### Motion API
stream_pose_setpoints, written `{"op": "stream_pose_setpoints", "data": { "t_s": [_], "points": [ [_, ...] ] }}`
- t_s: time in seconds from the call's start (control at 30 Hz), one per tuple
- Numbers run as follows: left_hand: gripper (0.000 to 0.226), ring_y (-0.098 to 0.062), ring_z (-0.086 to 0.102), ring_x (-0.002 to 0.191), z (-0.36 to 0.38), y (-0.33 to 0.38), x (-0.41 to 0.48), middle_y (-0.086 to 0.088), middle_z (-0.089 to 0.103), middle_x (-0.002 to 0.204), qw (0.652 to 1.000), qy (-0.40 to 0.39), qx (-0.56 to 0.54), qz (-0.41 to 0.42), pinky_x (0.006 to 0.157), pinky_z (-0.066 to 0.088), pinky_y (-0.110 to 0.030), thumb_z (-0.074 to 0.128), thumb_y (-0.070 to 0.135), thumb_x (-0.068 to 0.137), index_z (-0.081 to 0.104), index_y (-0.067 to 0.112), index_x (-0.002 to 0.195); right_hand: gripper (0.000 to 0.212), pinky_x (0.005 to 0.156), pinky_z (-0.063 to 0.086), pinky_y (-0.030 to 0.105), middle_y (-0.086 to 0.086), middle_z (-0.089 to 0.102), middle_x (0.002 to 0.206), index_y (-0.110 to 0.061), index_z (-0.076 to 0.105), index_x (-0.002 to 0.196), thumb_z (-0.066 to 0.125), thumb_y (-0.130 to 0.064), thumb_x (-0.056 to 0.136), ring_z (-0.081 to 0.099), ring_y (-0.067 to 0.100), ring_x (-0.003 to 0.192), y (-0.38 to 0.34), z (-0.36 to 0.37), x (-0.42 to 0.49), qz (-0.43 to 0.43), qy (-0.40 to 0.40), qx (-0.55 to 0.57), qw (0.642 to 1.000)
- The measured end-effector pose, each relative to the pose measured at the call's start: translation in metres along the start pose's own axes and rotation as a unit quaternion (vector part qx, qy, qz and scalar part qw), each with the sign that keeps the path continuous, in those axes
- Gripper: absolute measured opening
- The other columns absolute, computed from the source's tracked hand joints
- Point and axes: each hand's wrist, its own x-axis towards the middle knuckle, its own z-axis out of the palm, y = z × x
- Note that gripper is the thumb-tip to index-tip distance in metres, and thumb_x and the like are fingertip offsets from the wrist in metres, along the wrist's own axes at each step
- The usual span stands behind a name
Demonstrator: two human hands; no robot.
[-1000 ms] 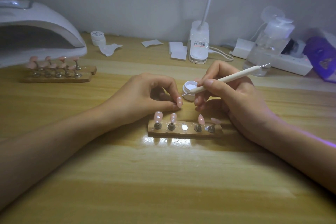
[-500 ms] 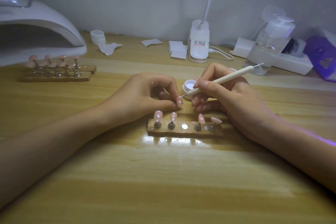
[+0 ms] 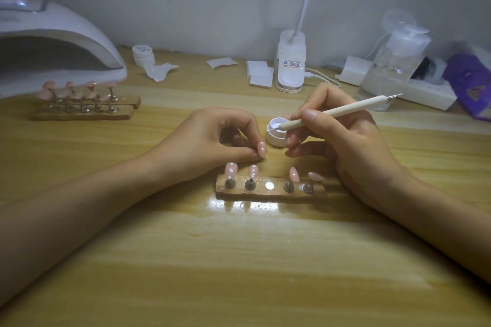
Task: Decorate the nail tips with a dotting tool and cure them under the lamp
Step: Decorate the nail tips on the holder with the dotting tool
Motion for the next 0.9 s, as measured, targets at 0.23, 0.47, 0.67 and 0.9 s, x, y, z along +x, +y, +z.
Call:
{"op": "stream_pose_setpoints", "data": {
  "t_s": [0.23,0.47,0.67,0.9],
  "points": [
    [0.015,0.000,0.067,0.073,0.0001,0.0003,0.0001,0.011,0.073,0.077,1.000,-0.003,-0.004,-0.008,0.070,0.047,-0.011,0.077,0.003,0.080,0.071,0.016,0.077,0.018,0.059,0.054,0.028,0.007,0.068,0.073,-0.021,0.059,0.075,0.057,-0.017,0.092,0.065,0.017,0.065,-0.0006,-0.0001,0.0000,0.008,-0.011,0.001,1.000],
    [0.016,-0.001,0.068,0.072,0.0002,-0.0007,0.0004,0.009,0.074,0.078,1.000,-0.001,0.005,-0.011,0.070,0.049,-0.013,0.077,0.003,0.080,0.071,0.018,0.078,0.015,0.052,0.052,0.026,0.011,0.065,0.067,-0.015,0.059,0.074,0.060,-0.012,0.089,0.063,0.021,0.060,0.0030,-0.0002,0.0005,0.045,-0.019,-0.016,0.999],
    [0.017,-0.001,0.067,0.069,0.0003,-0.0007,0.0008,0.007,0.073,0.077,1.000,0.003,0.009,-0.012,0.068,0.047,-0.013,0.078,0.005,0.080,0.071,0.020,0.077,0.015,0.051,0.052,0.027,0.009,0.064,0.065,-0.013,0.058,0.074,0.059,-0.011,0.089,0.064,0.025,0.057,0.0044,-0.0006,0.0007,0.053,-0.029,-0.024,0.998],
    [0.014,0.000,0.066,0.067,0.0002,-0.0013,0.0009,0.010,0.072,0.074,1.000,0.000,0.009,-0.012,0.066,0.045,-0.011,0.078,0.006,0.080,0.071,0.018,0.078,0.015,0.052,0.051,0.026,0.009,0.064,0.064,-0.014,0.057,0.075,0.058,-0.011,0.089,0.063,0.025,0.055,0.0038,-0.0003,0.0008,0.061,-0.035,-0.032,0.997]
  ]
}}
